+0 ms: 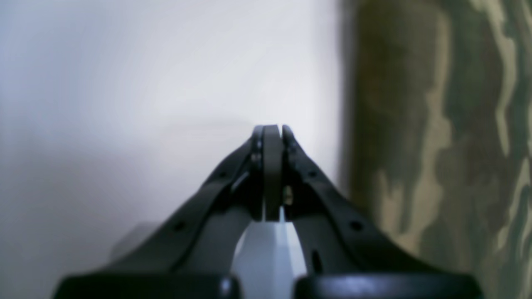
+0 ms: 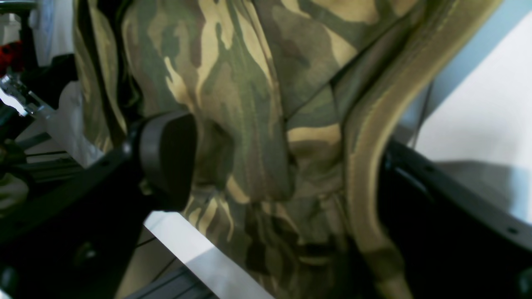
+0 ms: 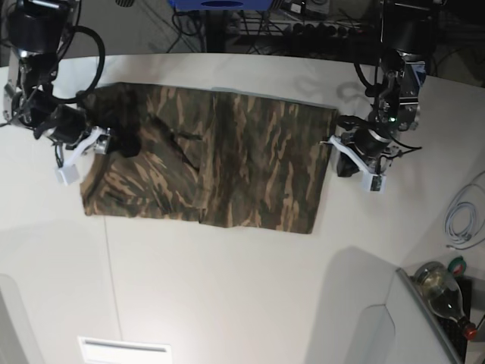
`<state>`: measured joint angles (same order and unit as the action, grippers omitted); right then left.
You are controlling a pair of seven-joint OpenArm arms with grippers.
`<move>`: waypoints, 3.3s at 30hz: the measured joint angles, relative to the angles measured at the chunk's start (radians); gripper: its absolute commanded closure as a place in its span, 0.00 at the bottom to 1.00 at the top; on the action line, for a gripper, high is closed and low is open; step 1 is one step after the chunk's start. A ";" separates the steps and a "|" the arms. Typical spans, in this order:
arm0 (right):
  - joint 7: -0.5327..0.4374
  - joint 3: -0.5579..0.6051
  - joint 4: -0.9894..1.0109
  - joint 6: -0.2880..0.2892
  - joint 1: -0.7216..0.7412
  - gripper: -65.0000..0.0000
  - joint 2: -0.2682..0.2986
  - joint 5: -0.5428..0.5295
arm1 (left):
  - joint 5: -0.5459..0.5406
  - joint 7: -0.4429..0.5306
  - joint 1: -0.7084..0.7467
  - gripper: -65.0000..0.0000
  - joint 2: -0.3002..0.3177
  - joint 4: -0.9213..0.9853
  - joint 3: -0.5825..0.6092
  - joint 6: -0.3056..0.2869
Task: Layout the t-shirt on the table in an organized manner, then fold the t-shirt properly
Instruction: 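Grasp the shirt edges with both grippers, then lift and fold the shirt in half with both grippers toward the right gripper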
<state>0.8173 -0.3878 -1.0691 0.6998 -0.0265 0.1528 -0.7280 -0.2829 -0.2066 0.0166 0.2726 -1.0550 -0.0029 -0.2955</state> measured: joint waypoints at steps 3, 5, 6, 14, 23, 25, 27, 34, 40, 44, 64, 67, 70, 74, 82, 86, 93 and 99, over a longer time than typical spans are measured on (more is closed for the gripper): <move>0.006 0.004 0.003 -0.002 0.009 0.32 -0.010 -0.001 | -0.001 0.011 -0.030 1.00 -0.024 0.023 0.049 0.003; 0.014 0.015 0.003 -0.002 0.016 0.33 -0.012 0.003 | -0.002 0.013 -0.032 1.00 -0.047 0.021 0.066 0.004; 0.014 0.033 0.005 -0.003 0.021 0.34 -0.009 0.003 | -0.002 0.014 -0.030 1.00 -0.055 0.017 0.068 0.001; 0.031 0.062 -0.013 -0.011 0.045 0.97 -0.012 0.027 | -0.002 0.014 -0.028 1.00 -0.068 0.014 0.080 -0.002; 0.163 0.171 -0.282 -0.206 0.069 1.00 -0.007 0.023 | -0.006 0.021 -0.030 1.00 -0.081 0.002 0.169 0.000; 0.163 0.227 -0.335 -0.259 0.060 1.00 -0.008 0.024 | -0.001 0.008 -0.025 1.00 -0.087 -0.014 0.170 0.003; 0.167 0.276 -0.379 -0.327 0.053 1.00 -0.010 0.023 | 0.006 -0.008 -0.015 1.00 -0.097 -0.034 0.171 0.005; 0.154 0.484 -0.412 -0.504 0.073 1.00 -0.008 0.025 | 0.013 -0.027 -0.019 1.00 -0.135 -0.042 0.175 0.004; 0.117 0.665 -0.462 -0.691 0.125 1.00 0.004 0.023 | 0.013 -0.025 -0.019 1.00 -0.137 -0.042 0.177 0.004; 0.114 0.765 -0.458 -0.774 0.174 1.00 0.001 0.019 | 0.013 -0.025 -0.019 1.00 -0.136 -0.042 0.177 0.004; -0.029 1.030 -0.192 -0.850 0.280 0.45 -0.115 0.180 | 0.013 -0.026 -0.019 1.00 -0.129 -0.042 0.177 0.001; -0.032 1.031 -0.193 -0.850 0.278 0.32 -0.151 0.246 | 0.013 -0.026 -0.019 1.00 -0.126 -0.042 0.177 0.001; -0.032 1.029 -0.193 -0.850 0.278 0.33 -0.178 0.258 | 0.013 -0.021 -0.016 1.00 -0.117 -0.043 0.177 0.000; -0.034 1.030 -0.178 -0.849 0.285 0.31 -0.203 0.272 | 0.013 -0.022 -0.014 1.00 -0.117 -0.045 0.170 0.000; -0.092 1.171 -0.108 -0.851 0.322 0.33 -0.193 0.287 | 0.013 -0.022 -0.011 1.00 -0.114 -0.047 0.167 0.005; -0.128 1.228 -0.107 -0.857 0.339 0.33 -0.192 0.307 | 0.003 -0.018 -0.011 1.00 -0.089 -0.048 0.173 0.003; -0.138 1.257 -0.150 -0.856 0.330 0.33 -0.231 0.467 | -0.001 -0.019 0.009 1.00 -0.067 -0.068 0.167 0.000; -0.131 1.305 -0.154 -0.842 0.336 0.33 -0.238 0.467 | 0.006 -0.040 0.093 1.00 0.007 -0.156 0.078 -0.014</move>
<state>0.6861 0.9176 -1.2232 -0.1421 0.3092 -0.0849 -0.2611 -0.2764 -0.2466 0.1093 0.2798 -1.2110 0.0753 -0.3096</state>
